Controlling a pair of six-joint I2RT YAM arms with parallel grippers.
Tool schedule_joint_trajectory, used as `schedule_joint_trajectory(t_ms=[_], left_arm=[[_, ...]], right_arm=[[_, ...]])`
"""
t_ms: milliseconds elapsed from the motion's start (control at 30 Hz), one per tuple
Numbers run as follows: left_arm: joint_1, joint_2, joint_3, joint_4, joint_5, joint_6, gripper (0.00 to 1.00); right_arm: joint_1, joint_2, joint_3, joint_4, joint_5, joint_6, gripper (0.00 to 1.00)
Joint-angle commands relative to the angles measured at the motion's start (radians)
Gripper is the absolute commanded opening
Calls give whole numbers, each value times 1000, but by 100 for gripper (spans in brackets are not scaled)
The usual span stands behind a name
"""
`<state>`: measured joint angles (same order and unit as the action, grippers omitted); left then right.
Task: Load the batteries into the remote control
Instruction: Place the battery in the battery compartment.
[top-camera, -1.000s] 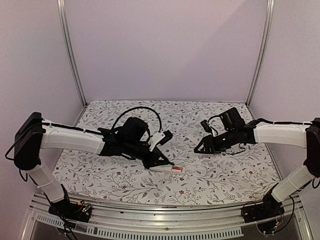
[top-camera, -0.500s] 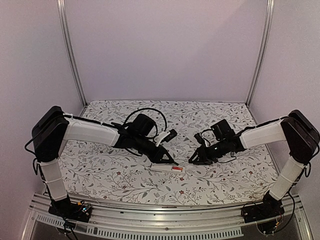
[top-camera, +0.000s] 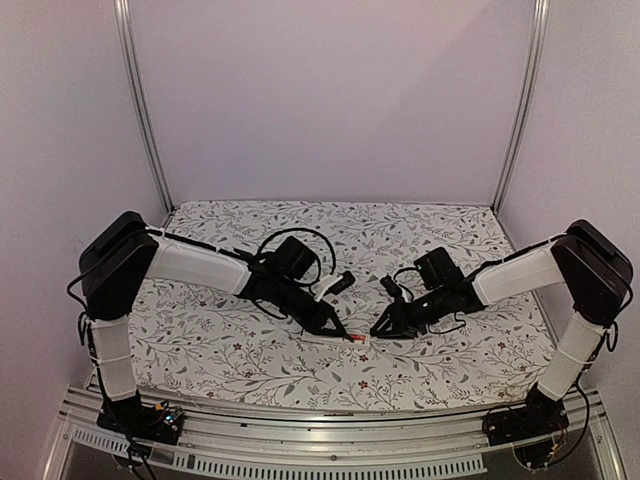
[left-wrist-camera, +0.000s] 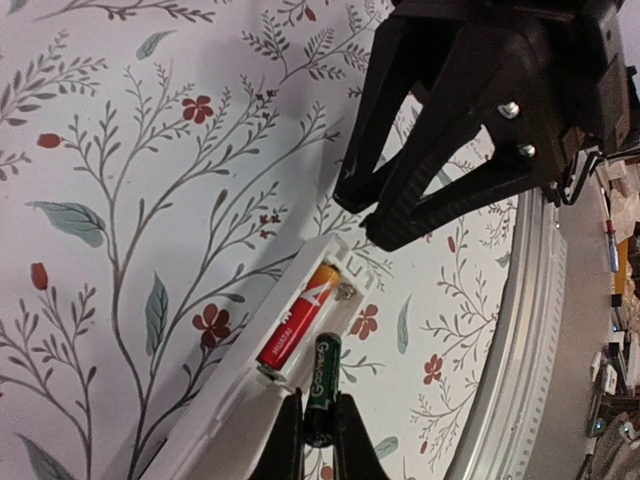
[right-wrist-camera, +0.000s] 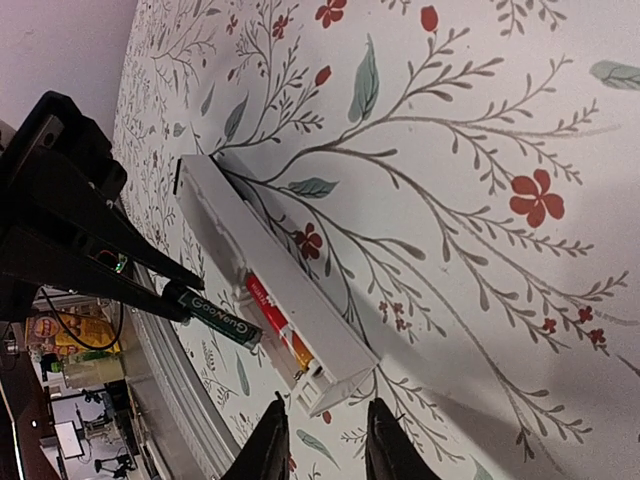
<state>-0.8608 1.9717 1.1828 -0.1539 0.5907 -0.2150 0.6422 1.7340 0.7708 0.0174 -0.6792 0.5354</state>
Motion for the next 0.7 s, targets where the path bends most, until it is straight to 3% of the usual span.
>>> schedule_joint_trajectory(t_ms=[0,667], left_arm=[[11,12,18,-3,-13,-20,0],[-30,87,108,-89,-62,1,0]], right_arm=[[5,19,-19,30,-10,7,25],[17,31,-40,75,-35,28,18]])
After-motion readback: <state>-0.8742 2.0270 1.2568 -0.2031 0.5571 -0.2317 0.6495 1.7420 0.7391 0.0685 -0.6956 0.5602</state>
